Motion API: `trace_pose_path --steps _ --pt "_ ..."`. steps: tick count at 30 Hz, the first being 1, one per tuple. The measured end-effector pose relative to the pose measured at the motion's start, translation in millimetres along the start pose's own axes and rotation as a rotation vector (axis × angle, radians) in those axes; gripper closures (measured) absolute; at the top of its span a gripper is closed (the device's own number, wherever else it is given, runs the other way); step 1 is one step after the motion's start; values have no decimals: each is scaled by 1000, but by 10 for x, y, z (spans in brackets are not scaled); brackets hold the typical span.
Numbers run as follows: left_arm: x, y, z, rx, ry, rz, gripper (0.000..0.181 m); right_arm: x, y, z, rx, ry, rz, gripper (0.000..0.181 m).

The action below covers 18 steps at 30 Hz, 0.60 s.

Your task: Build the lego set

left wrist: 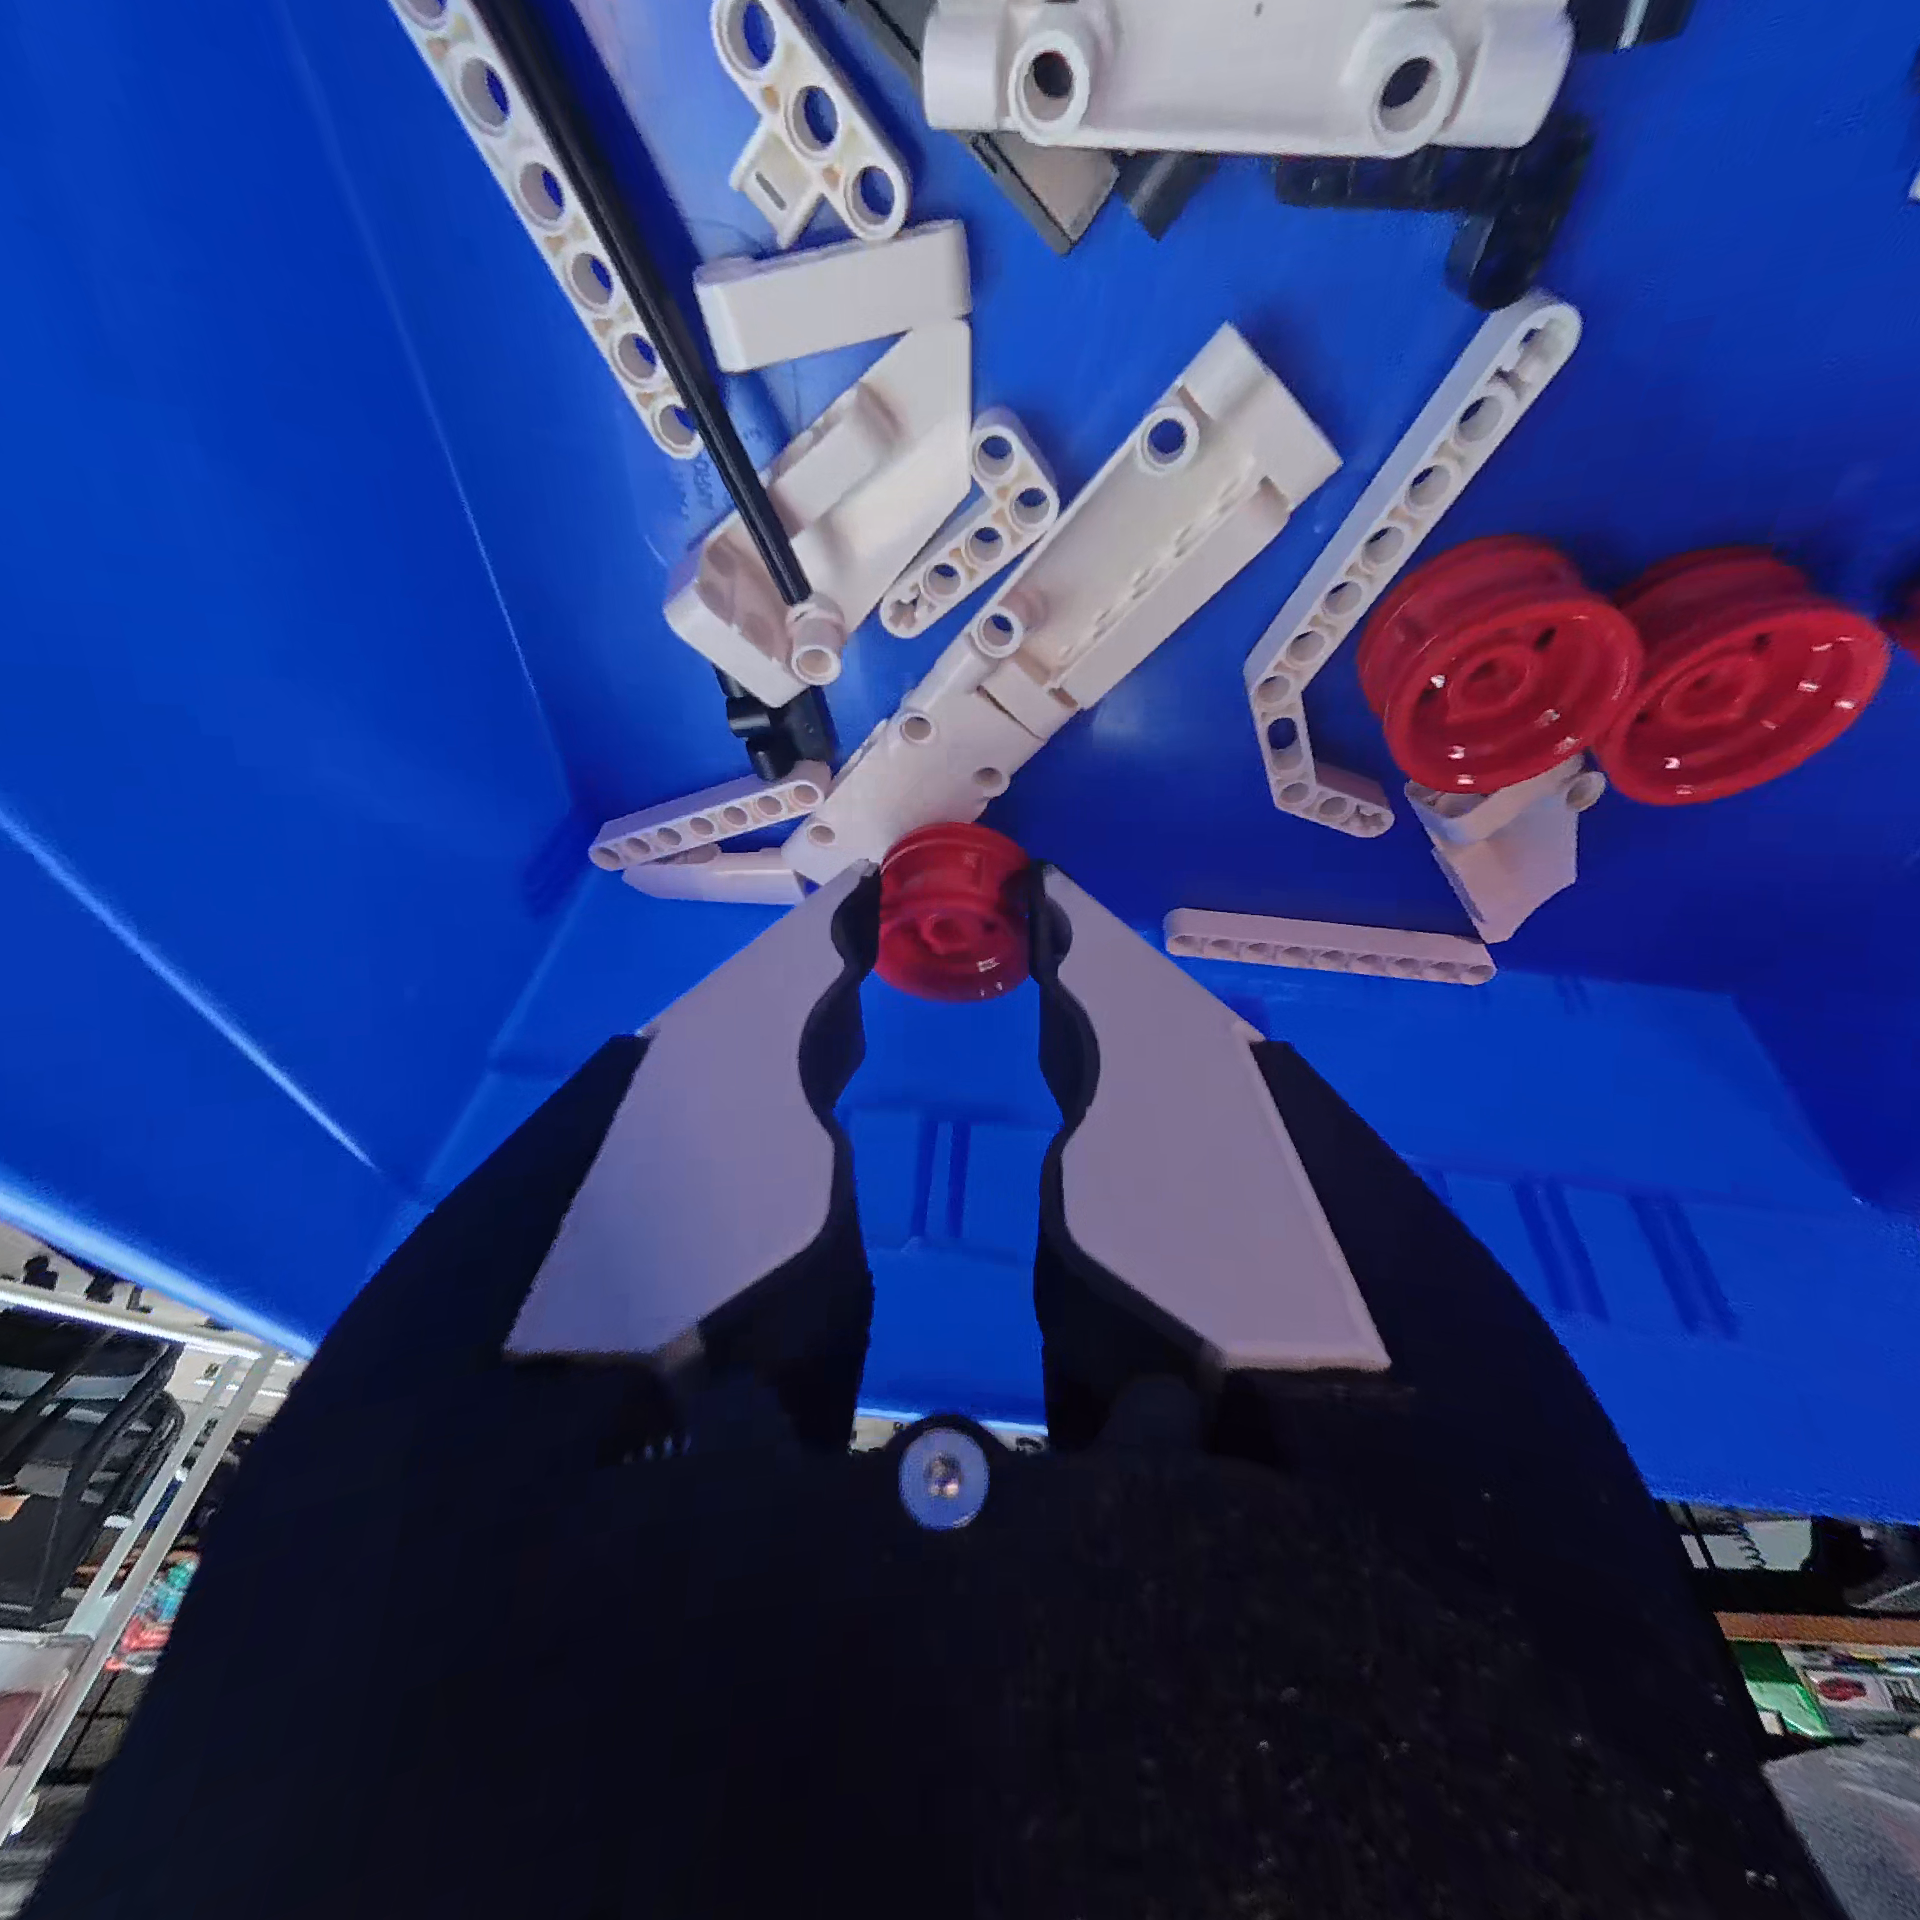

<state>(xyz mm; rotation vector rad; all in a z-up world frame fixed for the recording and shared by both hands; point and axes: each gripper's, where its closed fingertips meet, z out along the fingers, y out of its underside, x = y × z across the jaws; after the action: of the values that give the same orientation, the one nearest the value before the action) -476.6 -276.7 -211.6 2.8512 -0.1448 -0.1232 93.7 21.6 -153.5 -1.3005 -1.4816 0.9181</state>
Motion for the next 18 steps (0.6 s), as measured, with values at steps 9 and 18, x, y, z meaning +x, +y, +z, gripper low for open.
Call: trace_pose_path --steps 9,18 --pt "710 -412 -328 243 237 123 153 -16 -3 0 1 -7 -6 137" --pt "883 -736 -745 456 247 184 152 -23 -9 -3 4 -7 -11 137"
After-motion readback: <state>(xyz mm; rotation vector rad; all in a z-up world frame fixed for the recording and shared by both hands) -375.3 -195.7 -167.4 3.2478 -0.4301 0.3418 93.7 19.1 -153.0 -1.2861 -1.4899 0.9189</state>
